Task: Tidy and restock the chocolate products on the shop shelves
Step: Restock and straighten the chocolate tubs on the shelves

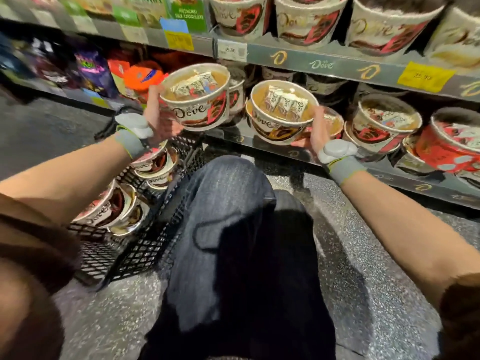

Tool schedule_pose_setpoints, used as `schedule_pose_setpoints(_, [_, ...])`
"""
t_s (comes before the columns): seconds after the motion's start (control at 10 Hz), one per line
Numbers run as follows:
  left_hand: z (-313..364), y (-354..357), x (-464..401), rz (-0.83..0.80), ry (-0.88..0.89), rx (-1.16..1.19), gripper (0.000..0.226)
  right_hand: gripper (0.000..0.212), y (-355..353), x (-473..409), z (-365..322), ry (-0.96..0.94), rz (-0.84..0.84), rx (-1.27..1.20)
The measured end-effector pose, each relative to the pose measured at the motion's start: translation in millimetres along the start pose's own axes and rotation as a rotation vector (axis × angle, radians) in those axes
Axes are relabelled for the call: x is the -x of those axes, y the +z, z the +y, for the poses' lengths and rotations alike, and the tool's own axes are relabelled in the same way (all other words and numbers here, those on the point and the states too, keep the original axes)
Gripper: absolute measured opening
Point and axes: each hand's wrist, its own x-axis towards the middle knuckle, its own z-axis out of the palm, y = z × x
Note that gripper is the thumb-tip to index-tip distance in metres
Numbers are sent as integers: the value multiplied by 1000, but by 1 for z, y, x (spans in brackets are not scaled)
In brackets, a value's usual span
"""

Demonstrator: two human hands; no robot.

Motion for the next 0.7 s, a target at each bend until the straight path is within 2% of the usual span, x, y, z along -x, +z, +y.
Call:
schedule_pose_setpoints(0.1, [-6, -29, 30, 204, 62, 144, 57, 60, 29, -3, -2, -40, -60, 82])
schedule_pose_setpoints(0.2, [-5, -37, 59, 142, 86, 153, 45, 75, 65, -3, -9, -63, -16, 196])
schedule_pose_setpoints(0.3, [-15, -87, 75, 302, 79, 189, 48, 56, 108, 9, -20, -89, -99, 230])
schedule_pose_setpoints(0.4, [-36, -146, 94, 481, 37, 177, 62, 59, 153, -2, -18, -80, -189, 237])
schedule_pose_setpoints(0.5, [-66, -191, 101, 553, -20, 200, 69, 54, 203, -25, -17, -63, -292, 330])
schedule_pose_setpoints(0.6, [-85, -202, 109, 596, -58, 231, 60, 49, 234, -6, -21, -47, -360, 361])
schedule_pose_setpoints(0.7, [-100, -199, 115, 671, -69, 310, 54, 43, 269, -5, -7, -37, -420, 506])
